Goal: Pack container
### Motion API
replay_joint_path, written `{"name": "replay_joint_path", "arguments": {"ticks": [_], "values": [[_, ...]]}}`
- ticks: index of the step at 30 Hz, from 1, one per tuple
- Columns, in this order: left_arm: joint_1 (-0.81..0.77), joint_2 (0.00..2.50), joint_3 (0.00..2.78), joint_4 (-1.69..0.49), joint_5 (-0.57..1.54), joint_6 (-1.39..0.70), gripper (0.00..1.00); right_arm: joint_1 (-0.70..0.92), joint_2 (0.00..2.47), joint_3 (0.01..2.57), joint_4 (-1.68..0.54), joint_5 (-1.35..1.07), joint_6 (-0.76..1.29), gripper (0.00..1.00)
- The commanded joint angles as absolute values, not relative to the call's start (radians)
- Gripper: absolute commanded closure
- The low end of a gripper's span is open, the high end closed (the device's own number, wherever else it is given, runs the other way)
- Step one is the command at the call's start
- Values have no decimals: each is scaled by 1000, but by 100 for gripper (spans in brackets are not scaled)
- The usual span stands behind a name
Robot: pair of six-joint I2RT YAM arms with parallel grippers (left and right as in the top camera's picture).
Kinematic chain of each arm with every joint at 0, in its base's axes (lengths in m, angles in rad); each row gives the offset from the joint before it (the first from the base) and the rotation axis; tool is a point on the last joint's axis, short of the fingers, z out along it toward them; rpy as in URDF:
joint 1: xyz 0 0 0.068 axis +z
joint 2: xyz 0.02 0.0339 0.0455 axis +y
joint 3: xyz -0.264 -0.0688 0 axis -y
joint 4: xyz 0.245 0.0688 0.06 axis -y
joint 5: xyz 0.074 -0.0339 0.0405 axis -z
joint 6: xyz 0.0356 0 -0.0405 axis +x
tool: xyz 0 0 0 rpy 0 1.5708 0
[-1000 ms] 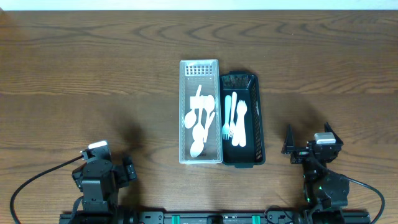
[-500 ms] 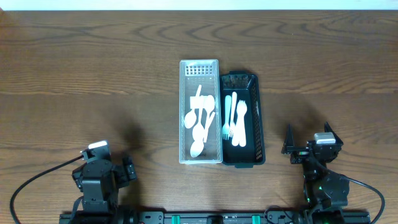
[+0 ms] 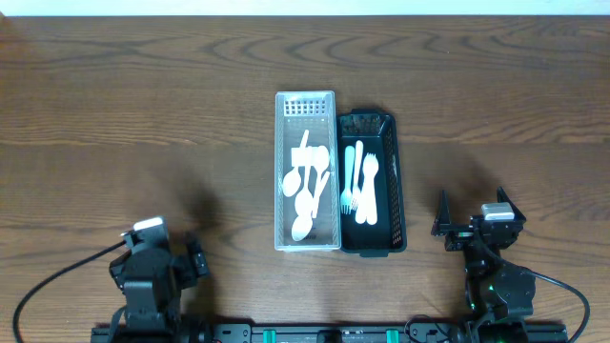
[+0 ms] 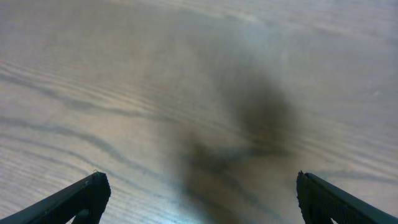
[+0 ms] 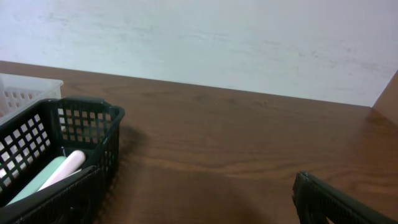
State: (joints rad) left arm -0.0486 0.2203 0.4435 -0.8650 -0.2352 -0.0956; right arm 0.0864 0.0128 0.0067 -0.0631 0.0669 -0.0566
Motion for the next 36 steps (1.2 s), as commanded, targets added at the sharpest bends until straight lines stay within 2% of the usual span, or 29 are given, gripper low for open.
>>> {"name": "replay_joint_path", "arguments": {"ticks": [1,6,10,16,21,28,32,36], "values": [[-52,135,436,-857,-154,-83,2,97,9,6,-68,62,-68,1],[-52,31,329,-652,-7,-79,2,97,9,6,-68,62,-68,1],[-52,2,208,-374,84,-2,2,97,9,6,-68,62,-68,1],[-52,2,86,-134,167,112,2,97,9,6,-68,62,-68,1],[-52,2,28,-102,290,162,2,97,9,6,-68,62,-68,1],[-52,2,28,-94,307,176,2,97,9,6,-68,62,-68,1],[-52,2,4,20,302,175,2,97,9,6,-68,62,-68,1],[-52,2,4,-62,265,141,2,97,9,6,-68,62,-68,1]]}}
